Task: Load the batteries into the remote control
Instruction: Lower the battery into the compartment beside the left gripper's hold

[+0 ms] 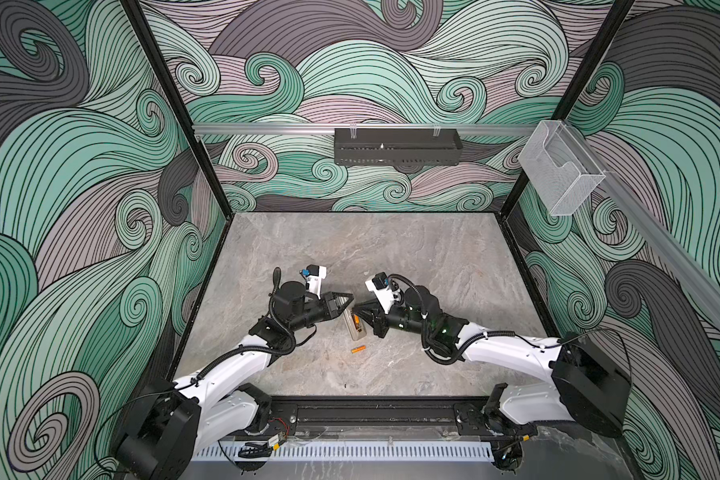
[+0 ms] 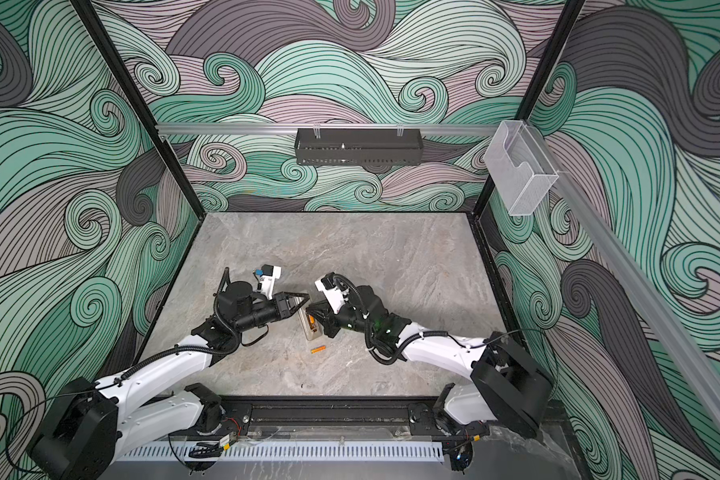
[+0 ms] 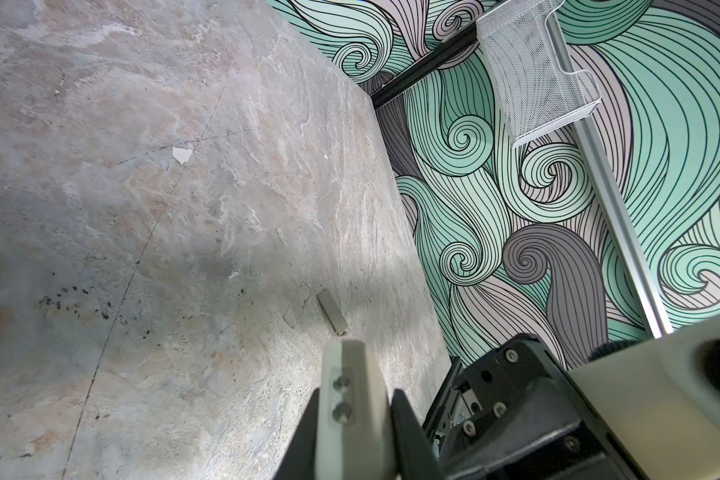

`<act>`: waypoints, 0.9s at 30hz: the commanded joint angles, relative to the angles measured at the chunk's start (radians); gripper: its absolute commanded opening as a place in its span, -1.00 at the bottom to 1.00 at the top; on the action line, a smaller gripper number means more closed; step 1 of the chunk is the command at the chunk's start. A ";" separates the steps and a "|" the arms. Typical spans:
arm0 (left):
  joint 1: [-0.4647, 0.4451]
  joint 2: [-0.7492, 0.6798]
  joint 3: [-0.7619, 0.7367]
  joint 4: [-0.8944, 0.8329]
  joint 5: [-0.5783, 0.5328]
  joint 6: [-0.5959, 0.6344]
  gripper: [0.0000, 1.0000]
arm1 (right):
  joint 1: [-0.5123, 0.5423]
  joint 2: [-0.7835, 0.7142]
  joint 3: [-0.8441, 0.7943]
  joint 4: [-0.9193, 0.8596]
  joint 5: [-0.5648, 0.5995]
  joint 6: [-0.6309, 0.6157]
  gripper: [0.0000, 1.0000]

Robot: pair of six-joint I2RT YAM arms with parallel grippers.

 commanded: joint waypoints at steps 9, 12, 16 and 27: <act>-0.005 -0.004 0.021 0.034 -0.009 -0.009 -1.00 | 0.006 0.010 -0.015 0.023 0.010 0.004 -1.00; -0.005 -0.006 0.023 0.034 -0.009 -0.009 -1.00 | 0.006 0.011 -0.014 0.017 0.017 0.000 -1.00; -0.005 -0.006 0.023 0.034 -0.011 -0.009 -1.00 | 0.006 0.015 -0.016 0.011 0.022 -0.004 -1.00; -0.005 -0.009 0.022 0.033 -0.014 -0.009 -1.00 | 0.009 0.032 -0.017 -0.002 0.034 -0.011 -1.00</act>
